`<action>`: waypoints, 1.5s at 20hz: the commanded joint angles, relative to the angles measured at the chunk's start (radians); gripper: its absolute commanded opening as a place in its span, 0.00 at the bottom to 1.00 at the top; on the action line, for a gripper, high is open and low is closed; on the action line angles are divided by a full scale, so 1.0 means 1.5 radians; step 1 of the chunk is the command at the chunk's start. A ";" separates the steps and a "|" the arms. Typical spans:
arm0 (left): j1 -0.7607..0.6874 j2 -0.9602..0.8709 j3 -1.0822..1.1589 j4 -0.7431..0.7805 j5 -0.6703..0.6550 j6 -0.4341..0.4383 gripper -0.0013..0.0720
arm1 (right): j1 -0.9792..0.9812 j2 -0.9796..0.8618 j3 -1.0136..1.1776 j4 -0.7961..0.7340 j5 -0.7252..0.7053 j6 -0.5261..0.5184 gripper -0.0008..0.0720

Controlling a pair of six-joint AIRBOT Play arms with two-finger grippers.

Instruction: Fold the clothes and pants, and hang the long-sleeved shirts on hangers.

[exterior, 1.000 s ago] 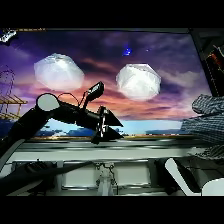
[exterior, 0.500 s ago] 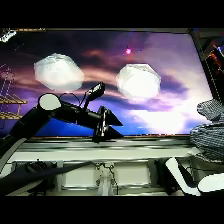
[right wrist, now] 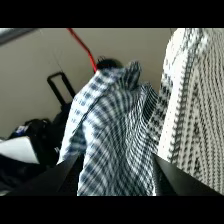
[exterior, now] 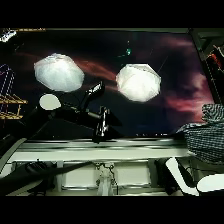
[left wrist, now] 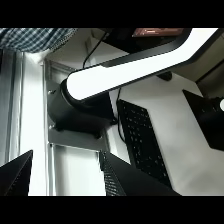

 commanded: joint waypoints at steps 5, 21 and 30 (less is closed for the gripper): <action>0.000 0.000 0.000 -0.001 0.013 -0.002 0.60 | 0.000 0.029 0.004 0.138 -0.386 0.005 0.71; 0.301 0.030 0.382 0.434 0.245 -0.401 0.60 | 0.546 -0.044 -0.253 0.852 -0.072 -0.647 0.72; 0.308 0.030 0.382 0.434 0.243 -0.401 0.60 | 0.637 -0.054 -0.332 0.839 -0.076 -0.671 0.72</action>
